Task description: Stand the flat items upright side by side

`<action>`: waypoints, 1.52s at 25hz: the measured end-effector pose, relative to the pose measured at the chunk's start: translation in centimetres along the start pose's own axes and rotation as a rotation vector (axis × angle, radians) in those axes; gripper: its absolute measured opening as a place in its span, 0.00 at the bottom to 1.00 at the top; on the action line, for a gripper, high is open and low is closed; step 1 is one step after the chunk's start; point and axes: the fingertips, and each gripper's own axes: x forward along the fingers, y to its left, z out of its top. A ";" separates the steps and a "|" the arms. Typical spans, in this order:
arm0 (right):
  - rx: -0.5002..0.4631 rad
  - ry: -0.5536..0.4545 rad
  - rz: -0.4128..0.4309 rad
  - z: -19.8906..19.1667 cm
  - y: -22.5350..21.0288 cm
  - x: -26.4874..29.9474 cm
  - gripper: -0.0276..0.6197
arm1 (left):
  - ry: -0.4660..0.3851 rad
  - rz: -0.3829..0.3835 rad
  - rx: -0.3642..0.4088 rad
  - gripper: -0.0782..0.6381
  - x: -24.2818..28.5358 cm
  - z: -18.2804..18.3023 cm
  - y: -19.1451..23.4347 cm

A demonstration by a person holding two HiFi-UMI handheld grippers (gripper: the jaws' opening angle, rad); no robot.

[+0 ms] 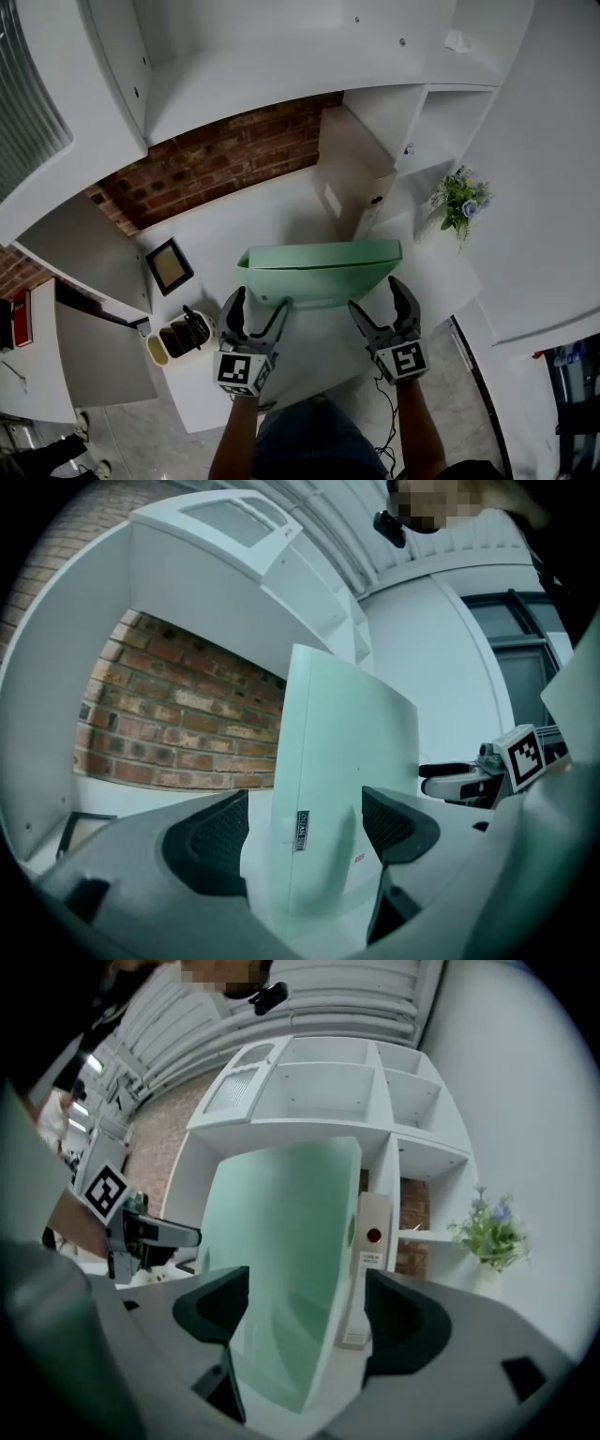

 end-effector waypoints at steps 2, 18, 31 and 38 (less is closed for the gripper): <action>0.091 -0.021 0.086 1.0 -0.5 0.1 0.62 | 0.023 0.015 -0.008 0.60 -1.0 0.1 0.0; 0.194 0.131 0.715 1.5 -0.3 4.6 0.62 | 0.097 0.023 0.003 0.60 -3.5 1.5 -1.8; 0.043 0.097 0.860 2.6 3.1 3.6 0.30 | 0.104 0.038 0.009 0.60 -4.5 1.7 -0.9; 0.032 0.021 0.711 4.0 3.4 3.2 0.24 | 0.108 0.017 0.010 0.60 -4.2 1.4 -0.7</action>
